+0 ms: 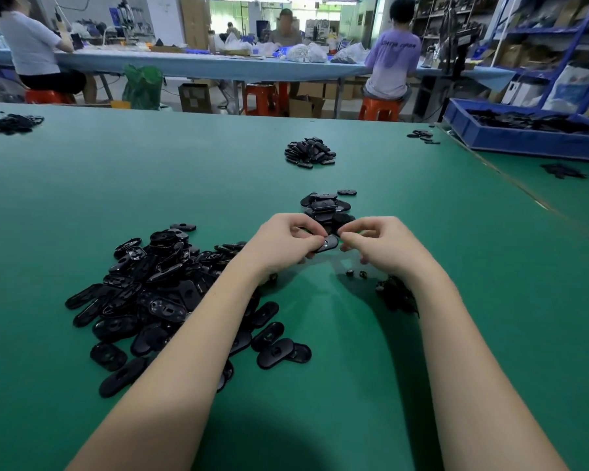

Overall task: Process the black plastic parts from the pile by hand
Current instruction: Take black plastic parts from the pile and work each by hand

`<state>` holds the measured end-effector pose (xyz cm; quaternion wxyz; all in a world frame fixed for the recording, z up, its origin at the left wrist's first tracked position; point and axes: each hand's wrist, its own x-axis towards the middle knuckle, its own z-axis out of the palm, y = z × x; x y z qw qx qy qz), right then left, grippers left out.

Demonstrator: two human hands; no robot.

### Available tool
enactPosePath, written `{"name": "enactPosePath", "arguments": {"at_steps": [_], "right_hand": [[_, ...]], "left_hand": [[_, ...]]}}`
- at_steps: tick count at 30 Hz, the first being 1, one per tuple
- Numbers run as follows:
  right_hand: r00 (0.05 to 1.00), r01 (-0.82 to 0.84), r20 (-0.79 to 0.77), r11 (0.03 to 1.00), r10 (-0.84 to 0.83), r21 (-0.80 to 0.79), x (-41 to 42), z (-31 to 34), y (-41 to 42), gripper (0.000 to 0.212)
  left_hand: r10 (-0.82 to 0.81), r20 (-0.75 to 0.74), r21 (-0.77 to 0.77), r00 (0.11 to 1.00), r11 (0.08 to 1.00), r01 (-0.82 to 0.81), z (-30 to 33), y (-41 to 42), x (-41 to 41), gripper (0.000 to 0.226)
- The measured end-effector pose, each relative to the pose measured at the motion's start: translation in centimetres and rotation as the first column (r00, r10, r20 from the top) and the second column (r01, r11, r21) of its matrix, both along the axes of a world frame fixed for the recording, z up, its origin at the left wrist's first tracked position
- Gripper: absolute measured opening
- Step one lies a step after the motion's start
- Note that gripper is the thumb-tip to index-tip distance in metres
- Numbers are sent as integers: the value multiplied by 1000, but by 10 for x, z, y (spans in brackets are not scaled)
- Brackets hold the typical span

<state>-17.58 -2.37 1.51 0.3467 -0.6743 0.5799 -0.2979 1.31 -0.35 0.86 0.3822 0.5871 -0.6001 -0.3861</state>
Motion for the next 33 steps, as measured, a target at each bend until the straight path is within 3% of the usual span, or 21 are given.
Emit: {"name": "enactPosePath", "arguments": {"at_steps": [4,7,11,13,15,19,33], "right_hand": [[945,44,-326,998,-31,34,-15,1,0,5],[936,21,-351,993,20,113,-12,1,4,4],[931,28,-365,995,10,98,-9,-1,3,4],[958,32,-286,996,-8,80,-10,-2,3,3],[997,27,-77,998,-23,62,-9,-2,4,3],[982,43,181,999,-48,32,-6,3,4,5],[990,88,113,996,-85,-15,3,4,4,6]], "left_hand": [[44,-74,36,996,999,-41,-1,0,0,8],[68,-103,56,992,996,-63,0,0,0,10],[74,-151,74,986,995,-63,0,1,0,13],[85,-160,74,983,995,-73,0,0,1,16],[92,-162,76,982,994,-80,0,-1,1,18],[77,-179,96,981,994,-61,1,1,0,18],[-18,-278,78,960,996,41,3,0,-4,18]]}}
